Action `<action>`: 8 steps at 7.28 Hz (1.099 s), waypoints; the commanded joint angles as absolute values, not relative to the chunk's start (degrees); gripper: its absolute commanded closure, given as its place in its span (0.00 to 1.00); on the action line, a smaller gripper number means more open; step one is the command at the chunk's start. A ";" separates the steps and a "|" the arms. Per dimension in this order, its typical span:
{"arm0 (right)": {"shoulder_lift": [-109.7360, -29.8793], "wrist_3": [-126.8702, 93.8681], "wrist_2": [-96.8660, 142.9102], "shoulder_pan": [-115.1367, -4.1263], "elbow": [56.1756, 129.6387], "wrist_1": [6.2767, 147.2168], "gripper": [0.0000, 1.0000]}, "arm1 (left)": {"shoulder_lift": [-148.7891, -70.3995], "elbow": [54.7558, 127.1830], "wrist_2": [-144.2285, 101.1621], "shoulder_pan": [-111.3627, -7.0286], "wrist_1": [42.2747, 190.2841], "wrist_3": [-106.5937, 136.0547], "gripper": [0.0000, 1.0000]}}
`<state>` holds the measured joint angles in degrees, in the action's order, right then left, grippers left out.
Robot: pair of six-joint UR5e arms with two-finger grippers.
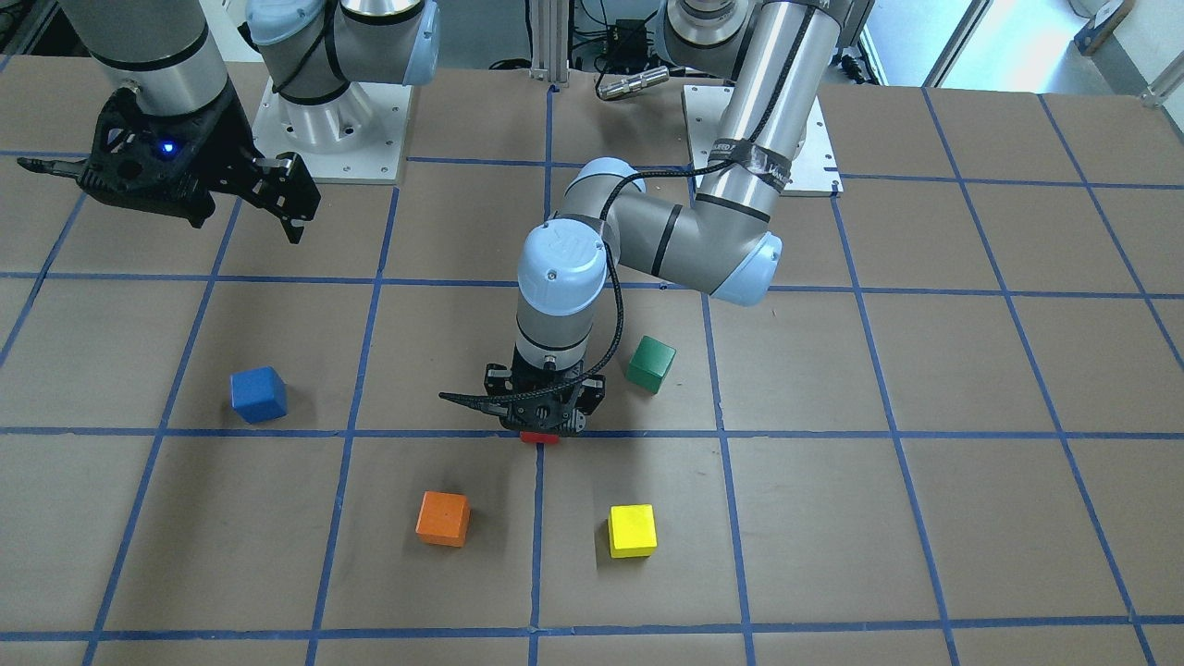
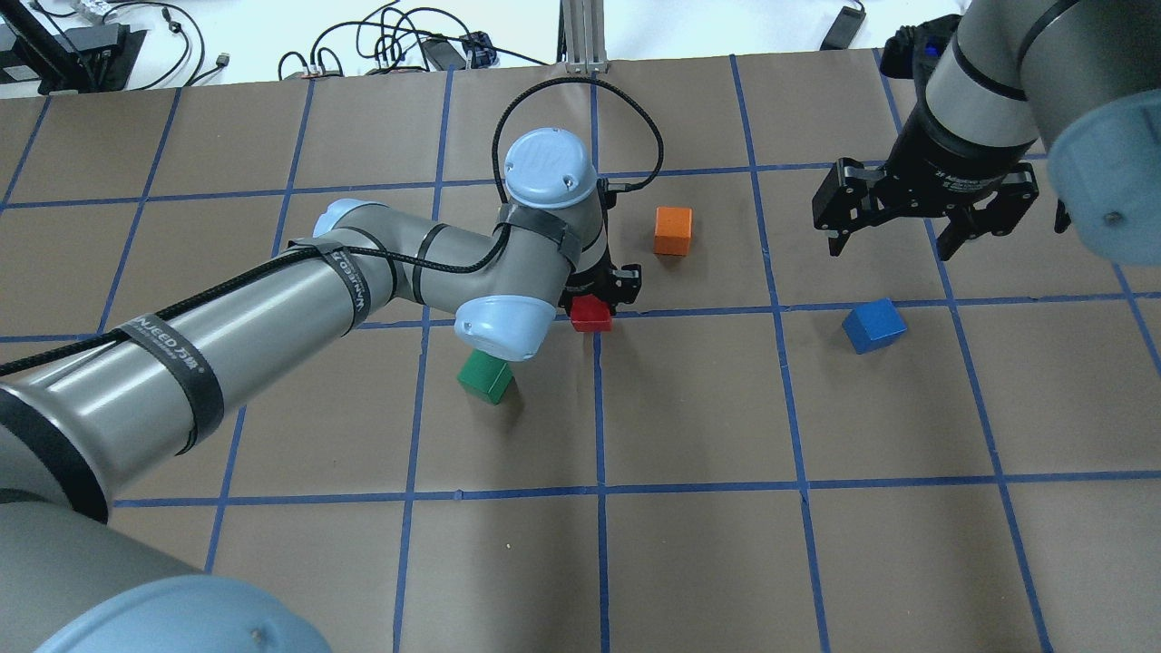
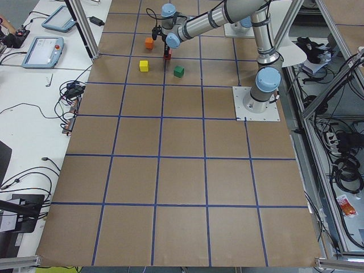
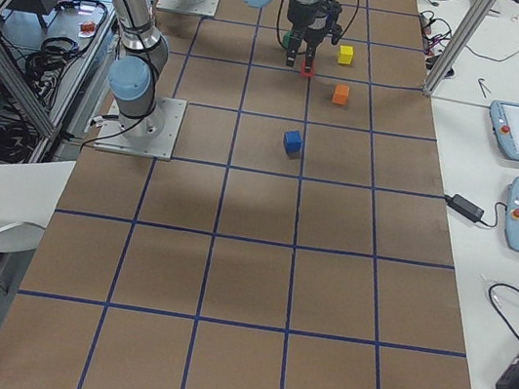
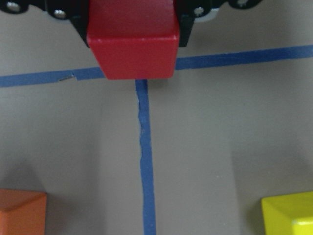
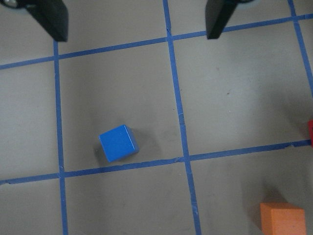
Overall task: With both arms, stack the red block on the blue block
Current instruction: 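Set the red cube down, open the left gripper and lift away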
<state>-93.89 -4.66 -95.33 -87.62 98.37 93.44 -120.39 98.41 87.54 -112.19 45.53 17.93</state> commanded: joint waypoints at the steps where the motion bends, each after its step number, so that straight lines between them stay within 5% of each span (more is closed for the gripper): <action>1: -91.76 -4.31 -96.42 -87.63 98.44 93.52 0.00 | -118.49 96.87 87.45 -111.19 44.21 17.49 0.00; 8: -79.83 -14.26 -88.59 -96.47 97.91 109.22 0.00 | -91.18 94.83 88.24 -91.06 83.26 -6.23 0.00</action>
<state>-82.06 -8.33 -88.63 -92.72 98.18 106.62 -96.51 94.86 88.07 -93.11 75.22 -3.97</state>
